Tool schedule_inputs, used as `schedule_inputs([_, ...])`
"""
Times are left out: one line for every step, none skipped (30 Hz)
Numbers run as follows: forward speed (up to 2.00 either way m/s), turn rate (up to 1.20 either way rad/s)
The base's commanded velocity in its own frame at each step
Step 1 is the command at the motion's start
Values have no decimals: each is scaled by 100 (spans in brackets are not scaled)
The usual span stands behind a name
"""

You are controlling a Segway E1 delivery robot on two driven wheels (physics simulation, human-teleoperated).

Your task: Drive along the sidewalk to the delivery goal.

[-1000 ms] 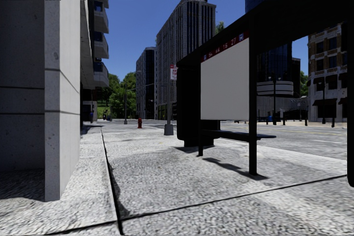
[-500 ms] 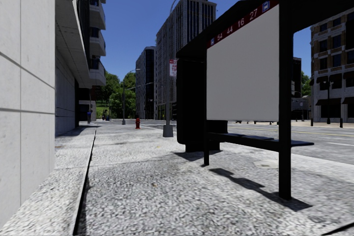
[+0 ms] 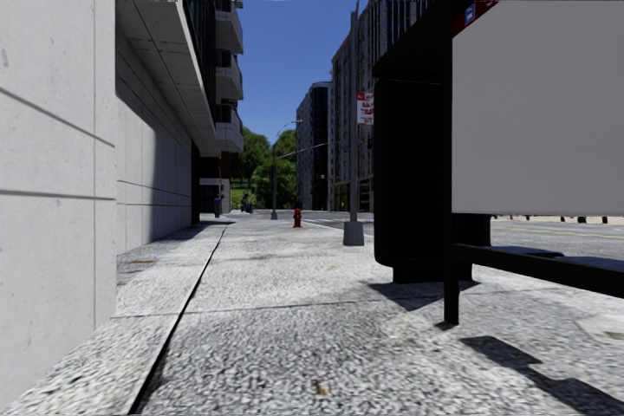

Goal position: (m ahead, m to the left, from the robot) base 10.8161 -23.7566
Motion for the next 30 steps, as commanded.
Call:
schedule_inputs([156,73])
schedule_inputs([156,73])
schedule_inputs([156,58])
schedule_inputs([156,12])
schedule_inputs([156,2])
schedule_inputs([156,0])
schedule_inputs([156,0])
schedule_inputs([156,0])
schedule_inputs([156,0])
schedule_inputs([156,0])
schedule_inputs([156,0])
schedule_inputs([156,0])
schedule_inputs([156,0])
schedule_inputs([156,0])
schedule_inputs([156,0])
schedule_inputs([157,0])
schedule_inputs([157,0])
schedule_inputs([157,5])
schedule_inputs([157,33])
schedule_inputs([157,52])
schedule_inputs([157,58])
schedule_inputs([157,50])
schedule_inputs([157,31])
schedule_inputs([157,22])
schedule_inputs([157,9])
schedule_inputs([157,9])
schedule_inputs([157,4])
schedule_inputs([157,3])
schedule_inputs([157,3])
schedule_inputs([157,2])
